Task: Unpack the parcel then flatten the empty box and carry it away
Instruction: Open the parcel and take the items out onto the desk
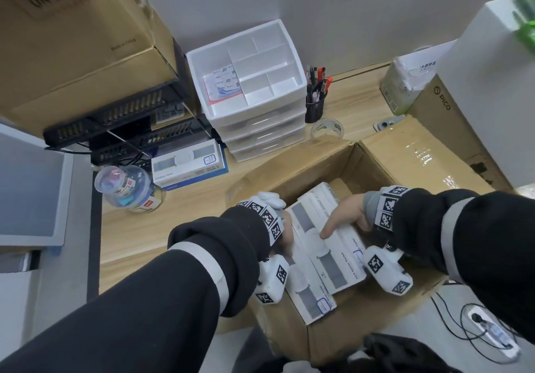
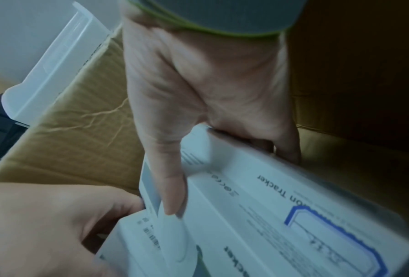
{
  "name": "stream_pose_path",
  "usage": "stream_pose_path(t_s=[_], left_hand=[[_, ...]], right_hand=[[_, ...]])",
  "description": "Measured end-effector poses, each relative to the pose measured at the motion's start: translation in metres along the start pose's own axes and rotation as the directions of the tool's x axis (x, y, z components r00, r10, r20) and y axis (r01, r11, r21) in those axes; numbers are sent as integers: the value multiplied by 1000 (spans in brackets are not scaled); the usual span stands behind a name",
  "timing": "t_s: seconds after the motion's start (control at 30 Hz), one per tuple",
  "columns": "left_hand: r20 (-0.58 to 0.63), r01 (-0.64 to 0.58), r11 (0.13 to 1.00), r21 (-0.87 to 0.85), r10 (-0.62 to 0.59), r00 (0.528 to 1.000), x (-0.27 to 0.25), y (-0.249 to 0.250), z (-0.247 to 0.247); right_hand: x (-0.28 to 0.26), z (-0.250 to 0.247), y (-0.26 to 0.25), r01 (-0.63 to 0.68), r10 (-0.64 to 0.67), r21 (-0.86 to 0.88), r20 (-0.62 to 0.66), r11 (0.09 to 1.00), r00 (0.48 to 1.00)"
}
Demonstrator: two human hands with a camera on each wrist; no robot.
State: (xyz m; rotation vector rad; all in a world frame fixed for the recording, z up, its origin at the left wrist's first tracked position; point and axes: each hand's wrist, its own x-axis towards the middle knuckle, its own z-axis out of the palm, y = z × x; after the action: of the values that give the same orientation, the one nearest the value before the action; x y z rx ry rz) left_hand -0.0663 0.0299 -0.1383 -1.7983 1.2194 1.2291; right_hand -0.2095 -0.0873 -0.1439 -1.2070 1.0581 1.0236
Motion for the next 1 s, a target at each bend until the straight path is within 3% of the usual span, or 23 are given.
stream_pose_path(t_s=[0.17,0.27,0.47,0.6,0.7,0.8,0.9,1.0], left_hand=[[77,34,992,-123,-25,997,-29,-12,-16],[28,16,975,-222,-10,1000,-53,-22,-32],[-95,-27,963,-267,1,995,-93,-32,-53],[-137,-80,929,-361,32,990,-114,-52,-68],[-191,-134,838,-530,36,981,-132,-66,-75],[-229,-201,733,-650,63,971,-151,-78,-78],[-219,-242,503,-830,105,970,-157,-94,-74],[-242,-256,340,-905,83,967,-158,-106,-65]], right_hand=[[-28,6,-3,107,-108,38,7,994,994],[-41,9,-5,218,-224,135,32,967,974],[-68,10,-19,433,-467,195,198,880,862],[-95,0,-27,479,-494,133,341,868,800],[-110,2,-38,502,-487,73,393,862,780],[-119,7,-54,523,-498,16,333,852,801],[-126,12,-71,516,-501,10,252,857,828],[-132,17,-84,525,-507,-9,245,851,826]])
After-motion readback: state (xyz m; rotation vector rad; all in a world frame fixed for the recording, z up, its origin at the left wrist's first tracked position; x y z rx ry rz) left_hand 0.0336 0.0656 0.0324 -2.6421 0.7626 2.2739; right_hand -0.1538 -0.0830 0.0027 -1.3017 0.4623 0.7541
